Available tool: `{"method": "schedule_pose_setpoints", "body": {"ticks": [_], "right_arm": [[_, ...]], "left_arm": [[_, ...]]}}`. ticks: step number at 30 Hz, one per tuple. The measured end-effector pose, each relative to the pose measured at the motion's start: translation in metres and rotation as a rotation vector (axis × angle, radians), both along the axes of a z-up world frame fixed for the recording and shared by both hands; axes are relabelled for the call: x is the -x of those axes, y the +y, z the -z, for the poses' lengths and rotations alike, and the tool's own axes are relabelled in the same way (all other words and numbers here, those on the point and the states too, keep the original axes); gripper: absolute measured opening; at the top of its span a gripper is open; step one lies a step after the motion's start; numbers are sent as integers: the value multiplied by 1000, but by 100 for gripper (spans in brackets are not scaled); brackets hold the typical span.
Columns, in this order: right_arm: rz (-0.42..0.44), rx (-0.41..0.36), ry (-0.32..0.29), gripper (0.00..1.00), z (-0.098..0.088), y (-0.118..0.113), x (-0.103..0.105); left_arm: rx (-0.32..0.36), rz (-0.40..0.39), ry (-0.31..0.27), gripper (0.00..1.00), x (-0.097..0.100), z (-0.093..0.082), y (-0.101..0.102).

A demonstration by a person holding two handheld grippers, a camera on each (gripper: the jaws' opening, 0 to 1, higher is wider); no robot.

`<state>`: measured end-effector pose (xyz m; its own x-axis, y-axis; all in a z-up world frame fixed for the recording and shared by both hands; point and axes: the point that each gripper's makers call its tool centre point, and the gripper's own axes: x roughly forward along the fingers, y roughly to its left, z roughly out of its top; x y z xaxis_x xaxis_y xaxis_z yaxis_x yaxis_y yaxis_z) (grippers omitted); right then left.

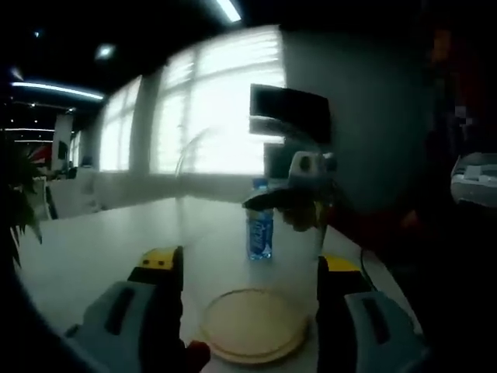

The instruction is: Open the cover put in the Mizone put the cover back on

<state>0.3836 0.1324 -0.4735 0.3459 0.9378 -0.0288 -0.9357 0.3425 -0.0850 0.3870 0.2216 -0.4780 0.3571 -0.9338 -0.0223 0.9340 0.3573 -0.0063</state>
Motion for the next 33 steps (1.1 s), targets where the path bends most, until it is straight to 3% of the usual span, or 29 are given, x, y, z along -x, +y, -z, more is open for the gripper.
{"method": "schedule_pose_setpoints", "body": {"ticks": [7, 15, 24, 28, 33], "right_arm": [[-25, -6, 23, 72, 6, 11, -5], [-42, -30, 30, 75, 4, 15, -6], [-34, -74, 28, 75, 3, 15, -4], [-33, -82, 27, 75, 3, 16, -4], [-30, -100, 22, 75, 3, 15, -4]], "left_arm": [[-23, 20, -23, 66, 0, 2, -7], [-66, 56, 2, 69, -3, 2, -11], [42, 40, -25, 66, 1, -7, -4], [114, 40, 9, 63, 2, -12, 1], [128, 15, 12, 62, 3, -8, 2]]}}
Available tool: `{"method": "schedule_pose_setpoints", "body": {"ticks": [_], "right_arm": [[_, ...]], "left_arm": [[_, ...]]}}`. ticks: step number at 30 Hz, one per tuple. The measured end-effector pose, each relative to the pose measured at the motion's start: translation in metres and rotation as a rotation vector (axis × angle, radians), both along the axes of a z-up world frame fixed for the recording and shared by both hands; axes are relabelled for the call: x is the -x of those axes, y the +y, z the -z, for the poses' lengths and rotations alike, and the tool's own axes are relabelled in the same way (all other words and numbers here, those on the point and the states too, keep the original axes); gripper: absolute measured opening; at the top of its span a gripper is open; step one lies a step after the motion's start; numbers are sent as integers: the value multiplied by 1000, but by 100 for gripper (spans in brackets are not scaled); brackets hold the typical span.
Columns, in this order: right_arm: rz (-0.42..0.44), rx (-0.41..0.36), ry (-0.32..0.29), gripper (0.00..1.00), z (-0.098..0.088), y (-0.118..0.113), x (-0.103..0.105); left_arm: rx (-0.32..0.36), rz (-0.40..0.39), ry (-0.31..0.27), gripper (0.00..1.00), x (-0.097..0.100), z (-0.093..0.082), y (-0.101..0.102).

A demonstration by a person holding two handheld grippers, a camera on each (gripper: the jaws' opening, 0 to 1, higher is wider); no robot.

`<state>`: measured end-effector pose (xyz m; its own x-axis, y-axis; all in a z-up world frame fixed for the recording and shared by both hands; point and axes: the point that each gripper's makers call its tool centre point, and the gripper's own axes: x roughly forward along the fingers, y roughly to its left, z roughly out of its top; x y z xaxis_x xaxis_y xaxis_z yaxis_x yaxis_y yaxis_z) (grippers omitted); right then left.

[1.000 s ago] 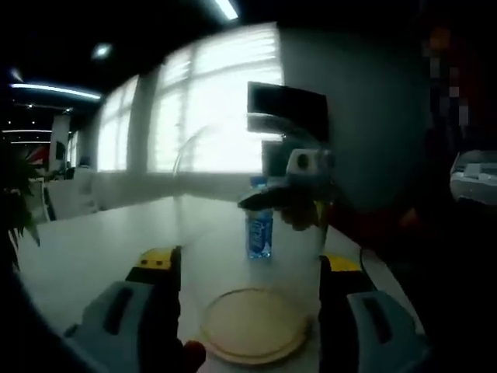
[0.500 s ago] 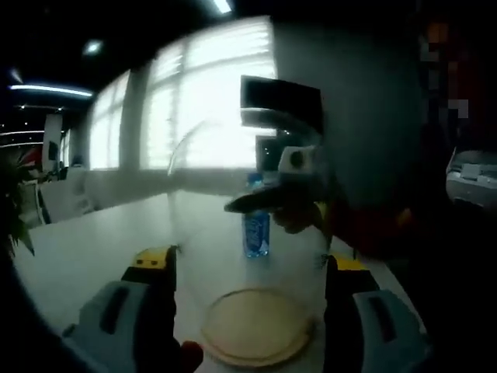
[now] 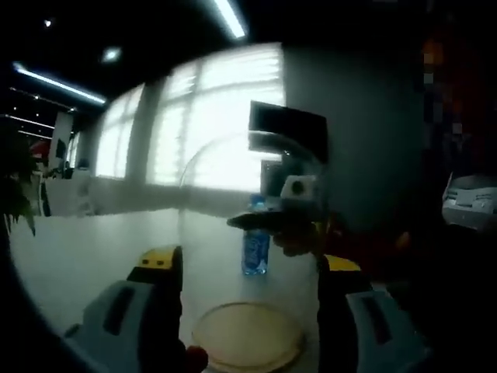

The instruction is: Open the cover put in the Mizone put the cover back on

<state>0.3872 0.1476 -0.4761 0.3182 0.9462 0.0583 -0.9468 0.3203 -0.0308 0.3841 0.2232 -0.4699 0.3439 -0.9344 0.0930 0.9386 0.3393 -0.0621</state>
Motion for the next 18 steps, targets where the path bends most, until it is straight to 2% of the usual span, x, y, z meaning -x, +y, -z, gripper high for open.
{"method": "schedule_pose_setpoints", "body": {"ticks": [3, 7, 14, 18], "right_arm": [[7, -15, -3, 76, 0, 0, 0], [13, -18, -1, 76, -1, 1, 0], [19, -20, -4, 76, 0, 1, 0], [29, -38, -2, 76, 1, 0, 1]], "left_arm": [[3, -4, 21, 65, -3, 2, -4], [-43, -15, 30, 70, -4, 13, -12], [-64, -30, 8, 72, -5, 13, -14], [-66, -38, -26, 72, -4, 10, -14]]}}
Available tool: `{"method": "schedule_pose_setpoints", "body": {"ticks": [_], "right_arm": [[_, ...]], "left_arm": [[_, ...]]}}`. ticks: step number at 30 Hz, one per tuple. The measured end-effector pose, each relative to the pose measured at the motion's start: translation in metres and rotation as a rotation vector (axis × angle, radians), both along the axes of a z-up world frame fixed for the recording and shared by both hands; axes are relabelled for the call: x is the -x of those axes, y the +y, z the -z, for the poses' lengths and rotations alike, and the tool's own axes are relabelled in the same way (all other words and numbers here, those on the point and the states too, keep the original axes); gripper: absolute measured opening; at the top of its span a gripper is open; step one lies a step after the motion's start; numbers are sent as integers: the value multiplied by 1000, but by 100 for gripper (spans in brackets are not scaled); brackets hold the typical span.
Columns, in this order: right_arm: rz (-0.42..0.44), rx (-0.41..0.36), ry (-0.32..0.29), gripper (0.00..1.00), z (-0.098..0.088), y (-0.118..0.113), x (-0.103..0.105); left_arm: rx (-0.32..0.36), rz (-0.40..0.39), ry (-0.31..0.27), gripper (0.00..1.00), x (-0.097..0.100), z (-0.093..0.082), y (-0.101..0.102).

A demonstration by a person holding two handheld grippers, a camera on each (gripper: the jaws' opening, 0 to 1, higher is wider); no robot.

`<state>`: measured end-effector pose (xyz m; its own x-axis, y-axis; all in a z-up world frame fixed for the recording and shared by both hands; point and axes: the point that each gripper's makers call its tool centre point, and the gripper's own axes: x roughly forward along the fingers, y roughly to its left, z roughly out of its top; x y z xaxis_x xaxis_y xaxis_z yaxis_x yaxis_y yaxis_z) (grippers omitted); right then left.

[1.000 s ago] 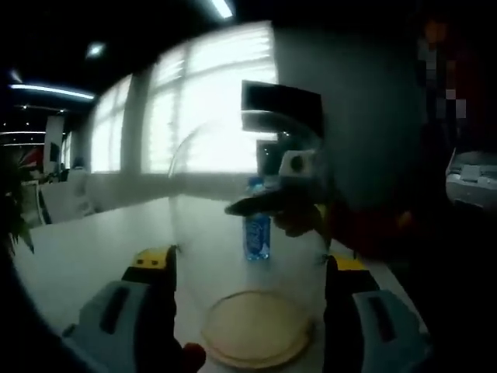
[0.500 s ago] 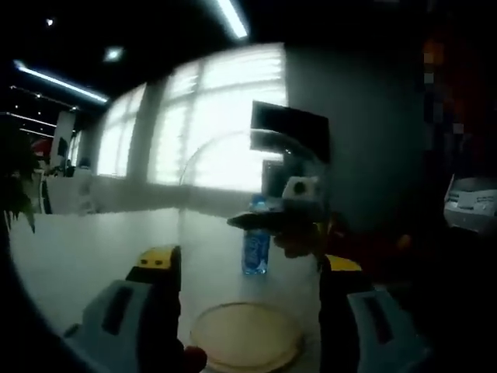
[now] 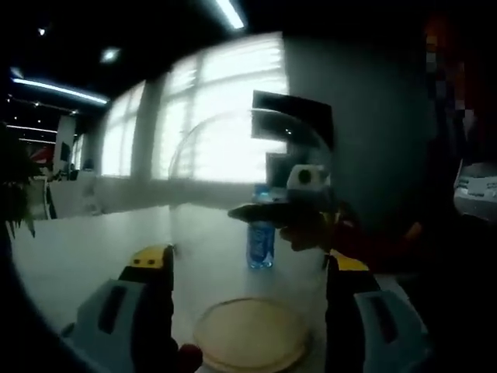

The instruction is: Open the cover put in the Mizone put the cover back on

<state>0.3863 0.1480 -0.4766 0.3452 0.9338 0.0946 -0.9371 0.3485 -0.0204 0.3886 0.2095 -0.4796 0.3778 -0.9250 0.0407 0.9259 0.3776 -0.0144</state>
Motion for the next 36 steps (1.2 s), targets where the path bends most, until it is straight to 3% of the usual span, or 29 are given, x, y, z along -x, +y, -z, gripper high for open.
{"method": "schedule_pose_setpoints", "body": {"ticks": [17, 21, 27, 36], "right_arm": [[15, -31, 3, 74, 1, -3, 0], [12, 44, -8, 74, 16, -2, 1], [-1, 15, 40, 75, 14, -1, -2], [-3, 68, -17, 77, 24, 3, -3]], "left_arm": [[18, 1, -5, 72, 1, -1, 0], [32, 7, 14, 71, 0, -1, 1], [-22, 3, 14, 73, -1, 10, -3], [-25, 21, 47, 75, -4, 21, -6]]}}
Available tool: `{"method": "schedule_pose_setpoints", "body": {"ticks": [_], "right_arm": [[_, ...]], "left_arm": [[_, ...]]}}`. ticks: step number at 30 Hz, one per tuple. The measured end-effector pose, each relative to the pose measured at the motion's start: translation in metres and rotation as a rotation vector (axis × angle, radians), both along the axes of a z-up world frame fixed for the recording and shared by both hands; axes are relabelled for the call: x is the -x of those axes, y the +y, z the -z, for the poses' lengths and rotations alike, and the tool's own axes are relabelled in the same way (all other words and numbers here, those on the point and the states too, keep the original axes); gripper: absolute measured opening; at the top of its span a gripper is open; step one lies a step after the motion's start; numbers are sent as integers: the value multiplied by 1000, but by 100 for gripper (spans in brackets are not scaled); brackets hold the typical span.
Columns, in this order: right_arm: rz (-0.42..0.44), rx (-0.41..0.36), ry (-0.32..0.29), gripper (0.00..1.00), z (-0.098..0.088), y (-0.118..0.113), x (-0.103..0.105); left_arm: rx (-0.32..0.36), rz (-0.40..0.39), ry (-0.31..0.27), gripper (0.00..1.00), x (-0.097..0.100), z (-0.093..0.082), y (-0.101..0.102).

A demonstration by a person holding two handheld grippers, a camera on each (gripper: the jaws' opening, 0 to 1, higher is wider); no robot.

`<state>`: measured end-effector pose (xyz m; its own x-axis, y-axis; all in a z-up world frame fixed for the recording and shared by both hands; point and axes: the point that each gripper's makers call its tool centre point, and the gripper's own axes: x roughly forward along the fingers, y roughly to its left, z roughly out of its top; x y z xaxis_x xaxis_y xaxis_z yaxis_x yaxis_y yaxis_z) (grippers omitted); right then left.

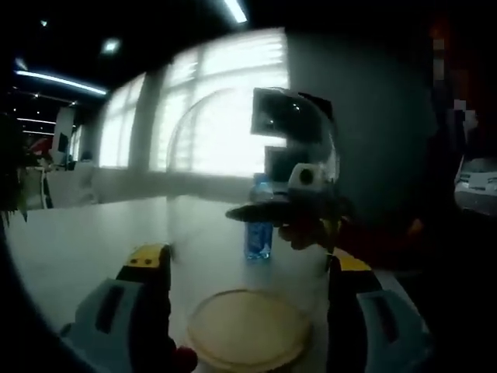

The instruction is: Open the cover put in the Mizone put the cover back on

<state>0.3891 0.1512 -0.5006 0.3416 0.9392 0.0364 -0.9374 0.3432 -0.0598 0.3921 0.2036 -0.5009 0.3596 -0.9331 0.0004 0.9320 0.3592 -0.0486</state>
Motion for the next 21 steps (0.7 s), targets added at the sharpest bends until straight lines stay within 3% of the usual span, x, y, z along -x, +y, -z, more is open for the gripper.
{"method": "schedule_pose_setpoints", "body": {"ticks": [10, 17, 21], "right_arm": [[-64, -22, 66, 79, 8, 3, -3], [-41, 13, 30, 80, 15, 5, -1], [-52, 7, 53, 79, 22, 4, -2]], "left_arm": [[26, 16, 23, 76, 0, 3, 0], [-15, 15, 5, 75, 1, 10, 0], [-31, 24, 15, 75, 0, 18, 0]]}}
